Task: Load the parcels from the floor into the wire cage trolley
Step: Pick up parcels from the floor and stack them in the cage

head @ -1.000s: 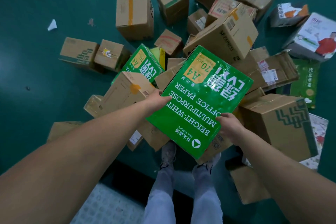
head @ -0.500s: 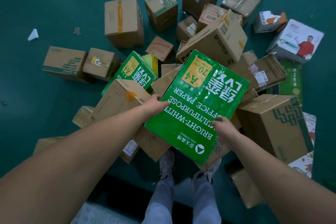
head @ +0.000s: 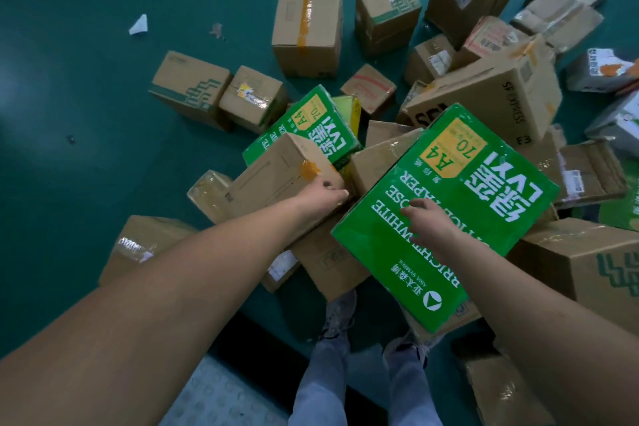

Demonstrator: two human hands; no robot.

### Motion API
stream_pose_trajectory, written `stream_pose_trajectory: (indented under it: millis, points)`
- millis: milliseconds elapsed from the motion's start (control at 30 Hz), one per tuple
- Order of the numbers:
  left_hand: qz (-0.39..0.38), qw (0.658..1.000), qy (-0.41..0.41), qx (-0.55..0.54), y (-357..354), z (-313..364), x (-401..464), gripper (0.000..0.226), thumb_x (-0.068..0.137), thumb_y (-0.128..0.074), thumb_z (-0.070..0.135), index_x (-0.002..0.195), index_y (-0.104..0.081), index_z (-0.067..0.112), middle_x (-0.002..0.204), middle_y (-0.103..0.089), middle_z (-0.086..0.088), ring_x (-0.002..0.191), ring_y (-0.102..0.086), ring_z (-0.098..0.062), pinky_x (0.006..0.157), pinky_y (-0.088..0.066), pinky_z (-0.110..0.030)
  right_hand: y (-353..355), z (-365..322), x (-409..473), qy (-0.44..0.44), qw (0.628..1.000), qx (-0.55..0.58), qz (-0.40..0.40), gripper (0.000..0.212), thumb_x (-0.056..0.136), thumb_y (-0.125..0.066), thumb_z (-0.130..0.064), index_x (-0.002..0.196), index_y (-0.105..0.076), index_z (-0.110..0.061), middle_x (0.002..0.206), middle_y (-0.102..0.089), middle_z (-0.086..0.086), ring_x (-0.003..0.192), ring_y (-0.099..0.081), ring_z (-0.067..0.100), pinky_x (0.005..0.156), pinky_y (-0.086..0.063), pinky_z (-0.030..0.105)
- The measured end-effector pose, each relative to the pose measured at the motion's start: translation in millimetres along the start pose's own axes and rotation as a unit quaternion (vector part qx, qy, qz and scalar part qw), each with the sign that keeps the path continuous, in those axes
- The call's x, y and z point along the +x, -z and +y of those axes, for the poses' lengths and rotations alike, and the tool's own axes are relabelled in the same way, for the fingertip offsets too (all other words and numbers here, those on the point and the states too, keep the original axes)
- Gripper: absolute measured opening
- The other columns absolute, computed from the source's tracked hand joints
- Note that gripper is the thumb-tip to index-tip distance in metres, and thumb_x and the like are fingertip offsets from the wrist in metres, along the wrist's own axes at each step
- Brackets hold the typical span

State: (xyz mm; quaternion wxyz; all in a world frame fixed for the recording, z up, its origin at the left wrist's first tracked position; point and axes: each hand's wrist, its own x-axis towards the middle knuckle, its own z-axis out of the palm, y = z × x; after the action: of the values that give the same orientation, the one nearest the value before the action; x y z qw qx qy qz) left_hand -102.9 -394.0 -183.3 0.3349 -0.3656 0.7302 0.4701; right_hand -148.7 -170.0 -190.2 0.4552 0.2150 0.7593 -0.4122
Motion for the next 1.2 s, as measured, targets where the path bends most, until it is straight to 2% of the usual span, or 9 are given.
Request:
stream_pose_trajectory:
  millis: [167, 267, 400, 533, 667, 867, 967, 1033, 1200]
  points:
    - [0.022, 0.996, 0.046, -0.069, 43.4, -66.1, 8.9, 0.074, 0.1, -0.059, 0.047, 0.158, -0.026, 0.016, 0.154, -0.042, -0.008, 0.127, -0.049, -0.026, 0.108, -0.043, -0.04, -63.2, -31.5, 10.2, 0.017, 0.999, -0.047, -0.021, 0.045, 0.103, -0.058, -0.029, 0.145, -0.046, -0.018, 0.121, -0.059, 0.016, 0.108, -0.062, 0.036, 0.103, -0.051, 0.057]
    - [0.048, 0.989, 0.083, -0.115, 67.9, -106.5, 14.2, 0.071, 0.101, -0.058, 0.048, 0.157, -0.027, 0.018, 0.149, -0.045, -0.008, 0.115, -0.051, -0.024, 0.099, -0.047, -0.039, -104.3, -48.2, 21.1, 0.043, 0.994, -0.097, -0.033, 0.048, 0.102, -0.058, -0.029, 0.147, -0.046, -0.019, 0.134, -0.056, 0.012, 0.119, -0.057, 0.032, 0.102, -0.051, 0.049]
    - [0.071, 0.977, 0.125, -0.16, 89.2, -158.6, 25.9, 0.069, 0.099, -0.059, 0.049, 0.155, -0.032, 0.019, 0.155, -0.043, -0.007, 0.136, -0.045, -0.029, 0.11, -0.043, -0.048, -149.3, -65.0, 35.3, 0.065, 0.986, -0.148, -0.048, 0.047, 0.102, -0.055, -0.027, 0.147, -0.045, -0.019, 0.134, -0.056, 0.007, 0.107, -0.058, 0.024, 0.09, -0.053, 0.041]
    - [0.095, 0.957, 0.164, -0.221, 96.5, -201.0, 43.6, 0.067, 0.1, -0.06, 0.044, 0.155, -0.032, 0.018, 0.155, -0.043, -0.009, 0.138, -0.044, -0.03, 0.112, -0.042, -0.046, -184.4, -71.2, 56.8, 0.076, 0.982, -0.169, -0.05, 0.047, 0.101, -0.057, -0.023, 0.146, -0.044, -0.02, 0.125, -0.059, 0.005, 0.093, -0.062, 0.019, 0.075, -0.054, 0.032]
    - [0.108, 0.937, 0.185, -0.277, 87.6, -231.8, 65.7, 0.073, 0.1, -0.061, 0.042, 0.158, -0.023, 0.02, 0.154, -0.043, -0.01, 0.136, -0.046, -0.03, 0.107, -0.042, -0.044, -206.2, -74.1, 83.0, 0.116, 0.966, -0.229, -0.003, 0.06, 0.096, -0.058, -0.029, 0.152, -0.035, -0.029, 0.151, -0.038, 0.006, 0.112, -0.057, 0.028, 0.098, -0.055, 0.05]
    - [0.115, 0.911, 0.212, -0.334, 69.7, -266.8, 108.3, 0.096, 0.097, -0.063, 0.048, 0.164, 0.002, 0.023, 0.17, -0.016, -0.009, 0.151, -0.028, -0.038, 0.121, -0.03, -0.053, -227.3, -69.7, 128.8, 0.138, 0.955, -0.263, 0.019, 0.075, 0.1, -0.058, -0.028, 0.162, -0.015, -0.028, 0.159, -0.031, 0.005, 0.128, -0.052, 0.031, 0.095, -0.05, 0.043]
    - [0.115, 0.896, 0.224, -0.367, 56.3, -271.6, 123.3, 0.095, 0.095, -0.063, 0.053, 0.164, -0.007, 0.019, 0.169, -0.02, -0.01, 0.152, -0.027, -0.036, 0.121, -0.026, -0.051, -229.9, -65.3, 144.8, 0.138, 0.949, -0.284, 0.02, 0.076, 0.099, -0.059, -0.03, 0.162, -0.017, -0.025, 0.158, -0.031, 0.005, 0.129, -0.051, 0.032, 0.103, -0.049, 0.047]
    - [0.108, 0.879, 0.219, -0.409, 53.0, -271.6, 132.9, 0.097, 0.088, -0.064, 0.062, 0.163, -0.018, 0.02, 0.166, -0.028, -0.009, 0.149, -0.031, -0.035, 0.12, -0.027, -0.053, -230.9, -64.8, 150.8, 0.147, 0.946, -0.29, 0.015, 0.077, 0.097, -0.062, -0.032, 0.161, -0.019, -0.026, 0.156, -0.034, 0.006, 0.126, -0.054, 0.031, 0.104, -0.051, 0.05]
    - [0.094, 0.841, 0.22, -0.485, 34.1, -304.9, 173.2, 0.131, 0.039, -0.071, 0.088, 0.154, -0.035, 0.037, 0.16, -0.04, -0.005, 0.14, -0.044, -0.035, 0.112, -0.035, -0.061, -219.8, -69.6, 150.5, 0.146, 0.944, -0.297, 0.008, 0.081, 0.089, -0.067, -0.042, 0.157, -0.025, -0.027, 0.151, -0.041, 0.004, 0.124, -0.055, 0.031, 0.102, -0.051, 0.053]
